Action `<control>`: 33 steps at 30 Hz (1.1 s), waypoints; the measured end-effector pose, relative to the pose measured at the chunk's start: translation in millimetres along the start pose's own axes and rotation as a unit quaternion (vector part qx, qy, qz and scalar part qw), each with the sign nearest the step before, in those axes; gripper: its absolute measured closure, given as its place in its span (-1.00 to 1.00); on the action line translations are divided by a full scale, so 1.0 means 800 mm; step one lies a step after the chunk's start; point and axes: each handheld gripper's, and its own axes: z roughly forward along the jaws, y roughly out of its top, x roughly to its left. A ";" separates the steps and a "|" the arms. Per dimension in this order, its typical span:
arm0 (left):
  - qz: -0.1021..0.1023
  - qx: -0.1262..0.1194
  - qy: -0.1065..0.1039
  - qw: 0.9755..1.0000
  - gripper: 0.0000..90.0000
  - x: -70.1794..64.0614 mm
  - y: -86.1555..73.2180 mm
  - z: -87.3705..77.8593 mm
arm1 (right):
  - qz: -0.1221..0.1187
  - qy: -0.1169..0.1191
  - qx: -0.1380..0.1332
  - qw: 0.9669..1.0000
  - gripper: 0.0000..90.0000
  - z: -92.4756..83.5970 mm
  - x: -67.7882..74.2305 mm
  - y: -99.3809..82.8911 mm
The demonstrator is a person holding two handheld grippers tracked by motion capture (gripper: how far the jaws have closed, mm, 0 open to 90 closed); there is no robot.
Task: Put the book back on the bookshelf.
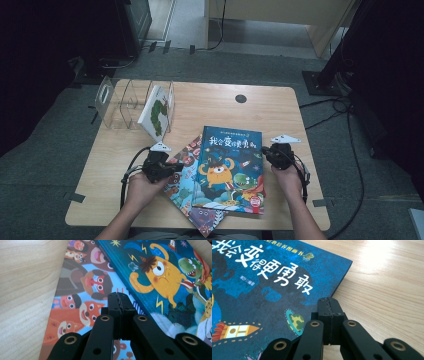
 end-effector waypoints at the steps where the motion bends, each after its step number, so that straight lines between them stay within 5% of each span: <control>1: -0.001 0.001 0.001 1.000 1.00 0.000 -0.002 0.000 | -0.001 0.002 -0.001 1.000 1.00 0.002 0.000 0.001; 19: -0.005 0.001 0.014 1.000 1.00 -0.007 -0.026 -0.011 | -0.055 0.018 0.003 0.998 1.00 0.036 0.035 0.020; 33: 0.017 0.020 0.007 1.000 1.00 -0.034 -0.050 0.001 | -0.031 0.048 -0.021 0.998 0.98 0.009 0.032 0.012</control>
